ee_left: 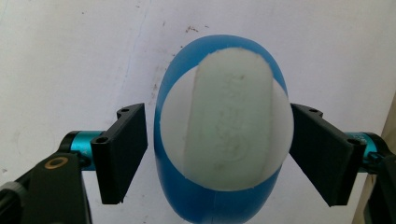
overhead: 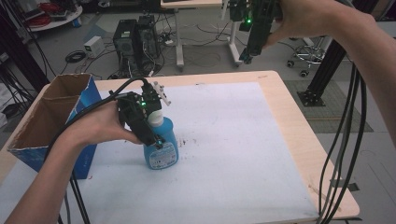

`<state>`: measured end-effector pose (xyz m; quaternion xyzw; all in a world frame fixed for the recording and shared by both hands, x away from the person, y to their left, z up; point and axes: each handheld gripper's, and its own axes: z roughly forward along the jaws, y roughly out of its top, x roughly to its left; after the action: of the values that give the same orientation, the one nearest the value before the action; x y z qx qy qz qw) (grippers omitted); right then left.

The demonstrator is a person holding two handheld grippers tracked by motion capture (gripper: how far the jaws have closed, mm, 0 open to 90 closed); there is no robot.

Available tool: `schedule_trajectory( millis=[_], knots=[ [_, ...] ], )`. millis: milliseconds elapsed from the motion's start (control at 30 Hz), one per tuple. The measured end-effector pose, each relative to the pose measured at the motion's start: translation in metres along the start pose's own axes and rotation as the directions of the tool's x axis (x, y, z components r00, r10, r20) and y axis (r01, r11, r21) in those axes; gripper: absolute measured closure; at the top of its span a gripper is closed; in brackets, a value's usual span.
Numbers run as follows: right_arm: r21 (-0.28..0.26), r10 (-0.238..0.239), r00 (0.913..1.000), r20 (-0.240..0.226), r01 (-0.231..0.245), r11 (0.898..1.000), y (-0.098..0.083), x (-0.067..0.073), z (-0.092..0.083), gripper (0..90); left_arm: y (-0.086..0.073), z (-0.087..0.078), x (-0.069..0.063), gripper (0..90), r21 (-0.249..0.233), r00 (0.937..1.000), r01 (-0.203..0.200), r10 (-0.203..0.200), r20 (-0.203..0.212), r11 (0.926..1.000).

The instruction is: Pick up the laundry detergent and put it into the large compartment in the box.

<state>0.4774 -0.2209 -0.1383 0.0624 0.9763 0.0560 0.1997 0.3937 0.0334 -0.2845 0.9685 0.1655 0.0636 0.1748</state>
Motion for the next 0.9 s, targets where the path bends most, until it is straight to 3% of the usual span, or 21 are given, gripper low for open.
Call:
schedule_trajectory(
  millis=[900],
  knots=[
    [-0.002, 0.0, 1.0, 0.001, 0.0, 1.0, -0.0021, 0.0006, -0.0017, 12.4, 0.0018, -0.0001, -0.0012, 31.6, 0.007, 1.0, -0.009, 0.009, 0.003, 0.9999]
  ],
)
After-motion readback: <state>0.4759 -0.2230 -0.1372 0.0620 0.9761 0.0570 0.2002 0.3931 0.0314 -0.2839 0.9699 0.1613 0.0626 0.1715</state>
